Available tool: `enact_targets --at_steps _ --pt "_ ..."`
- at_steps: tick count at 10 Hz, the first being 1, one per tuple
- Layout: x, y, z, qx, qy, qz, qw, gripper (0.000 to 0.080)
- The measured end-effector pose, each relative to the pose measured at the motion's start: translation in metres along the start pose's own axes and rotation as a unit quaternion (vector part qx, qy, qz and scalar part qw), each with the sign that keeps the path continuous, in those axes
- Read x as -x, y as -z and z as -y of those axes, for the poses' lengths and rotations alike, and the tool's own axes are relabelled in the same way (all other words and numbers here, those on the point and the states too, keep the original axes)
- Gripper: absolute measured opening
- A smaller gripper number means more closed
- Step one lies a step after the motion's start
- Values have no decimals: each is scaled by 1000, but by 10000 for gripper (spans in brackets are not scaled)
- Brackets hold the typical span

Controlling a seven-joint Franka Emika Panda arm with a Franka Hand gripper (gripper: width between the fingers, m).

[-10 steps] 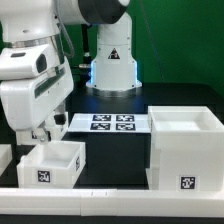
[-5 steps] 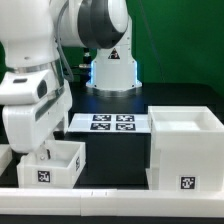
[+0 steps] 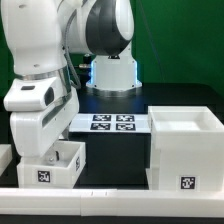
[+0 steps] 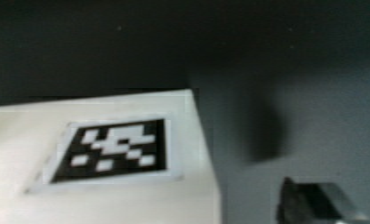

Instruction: Assemble drawer

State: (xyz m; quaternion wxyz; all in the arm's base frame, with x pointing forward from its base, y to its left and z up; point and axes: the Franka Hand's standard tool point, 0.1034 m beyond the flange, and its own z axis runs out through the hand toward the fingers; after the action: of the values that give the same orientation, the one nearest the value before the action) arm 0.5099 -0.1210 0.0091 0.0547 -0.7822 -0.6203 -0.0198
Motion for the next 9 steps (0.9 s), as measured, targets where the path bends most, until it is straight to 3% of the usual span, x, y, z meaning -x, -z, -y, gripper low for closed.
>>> enact_targets --at_steps 1,2,3,4,5,7,9 --pt "0 0 0 0 -2 0 1000 275" --pt "1 0 0 0 -4 0 1000 140" --pt "1 0 0 0 -8 0 1000 140" --pt "1 1 0 1 -9 0 1000 39" --pt "-1 2 -2 3 -2 2 1000 39" --pt "-27 12 -9 7 29 11 999 39" --pt "-54 20 -22 -12 68 28 997 39"
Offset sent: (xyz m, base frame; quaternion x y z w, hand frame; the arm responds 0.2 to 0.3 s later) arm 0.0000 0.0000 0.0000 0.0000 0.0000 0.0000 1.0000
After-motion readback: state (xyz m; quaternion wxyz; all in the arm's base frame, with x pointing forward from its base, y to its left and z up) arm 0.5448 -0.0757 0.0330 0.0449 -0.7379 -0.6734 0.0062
